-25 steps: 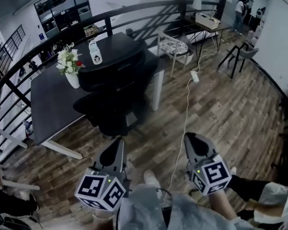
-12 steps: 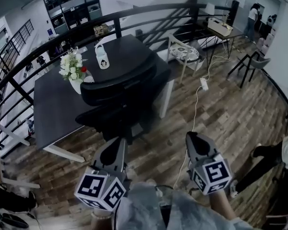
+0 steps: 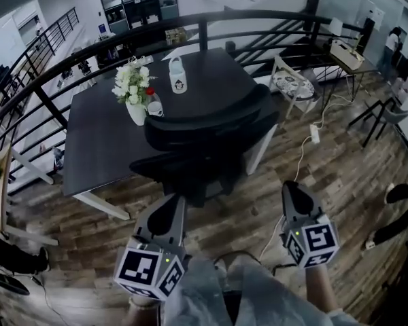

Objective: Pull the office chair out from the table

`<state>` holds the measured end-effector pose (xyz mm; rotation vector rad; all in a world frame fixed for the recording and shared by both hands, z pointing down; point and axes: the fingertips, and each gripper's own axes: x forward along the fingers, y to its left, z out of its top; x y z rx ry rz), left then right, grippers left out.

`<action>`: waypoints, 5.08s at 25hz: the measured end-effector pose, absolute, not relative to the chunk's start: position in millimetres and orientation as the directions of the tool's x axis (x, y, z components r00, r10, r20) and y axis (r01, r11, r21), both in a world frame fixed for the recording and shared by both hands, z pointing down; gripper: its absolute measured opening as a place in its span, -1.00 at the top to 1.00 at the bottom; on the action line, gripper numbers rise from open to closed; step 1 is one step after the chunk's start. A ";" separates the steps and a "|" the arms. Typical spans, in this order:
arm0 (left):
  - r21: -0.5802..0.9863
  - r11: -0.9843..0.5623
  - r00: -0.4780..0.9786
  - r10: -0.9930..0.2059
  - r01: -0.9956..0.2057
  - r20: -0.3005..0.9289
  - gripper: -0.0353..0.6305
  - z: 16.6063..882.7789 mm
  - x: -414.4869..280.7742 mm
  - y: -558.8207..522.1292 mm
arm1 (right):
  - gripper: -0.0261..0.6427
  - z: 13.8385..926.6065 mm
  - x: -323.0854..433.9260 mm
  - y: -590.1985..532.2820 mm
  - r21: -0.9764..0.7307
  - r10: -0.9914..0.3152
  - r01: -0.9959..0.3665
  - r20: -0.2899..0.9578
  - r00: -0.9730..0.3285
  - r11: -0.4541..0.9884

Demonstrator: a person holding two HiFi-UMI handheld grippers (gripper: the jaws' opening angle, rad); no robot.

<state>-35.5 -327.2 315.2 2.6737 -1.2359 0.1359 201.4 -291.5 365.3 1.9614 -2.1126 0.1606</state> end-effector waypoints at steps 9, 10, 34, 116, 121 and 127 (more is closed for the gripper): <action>0.036 -0.539 0.536 -0.825 -0.842 0.179 0.86 324.7 -72.5 -343.5 | 0.93 360.8 205.1 -332.3 0.251 -0.962 -0.959 0.265 -0.059 0.128; 0.037 -0.528 0.525 -0.832 -0.849 0.181 0.86 325.7 -75.6 -345.4 | 0.93 360.7 204.9 -336.2 0.272 -0.962 -0.952 0.267 -0.063 0.138; -0.586 -0.270 0.177 -0.961 -0.764 0.212 0.42 346.7 -103.1 -430.2 | 0.25 399.7 233.0 -471.7 0.796 -0.910 -0.450 0.400 -0.110 0.405; -0.962 -0.263 -0.085 -0.959 -0.073 0.269 0.25 437.5 -103.1 -471.4 | 0.31 431.1 230.1 -491.7 0.903 -0.902 -0.075 0.428 0.058 0.424; -0.960 -0.267 -0.115 -0.954 -0.087 0.275 0.25 438.2 -107.9 -451.6 | 0.32 430.9 225.2 -470.0 0.905 -0.907 -0.064 0.421 0.012 0.420; -0.958 -0.269 -0.149 -0.948 -0.102 0.282 0.25 438.5 -111.6 -415.1 | 0.32 429.4 220.7 -433.4 0.911 -0.913 -0.060 0.406 -0.040 0.408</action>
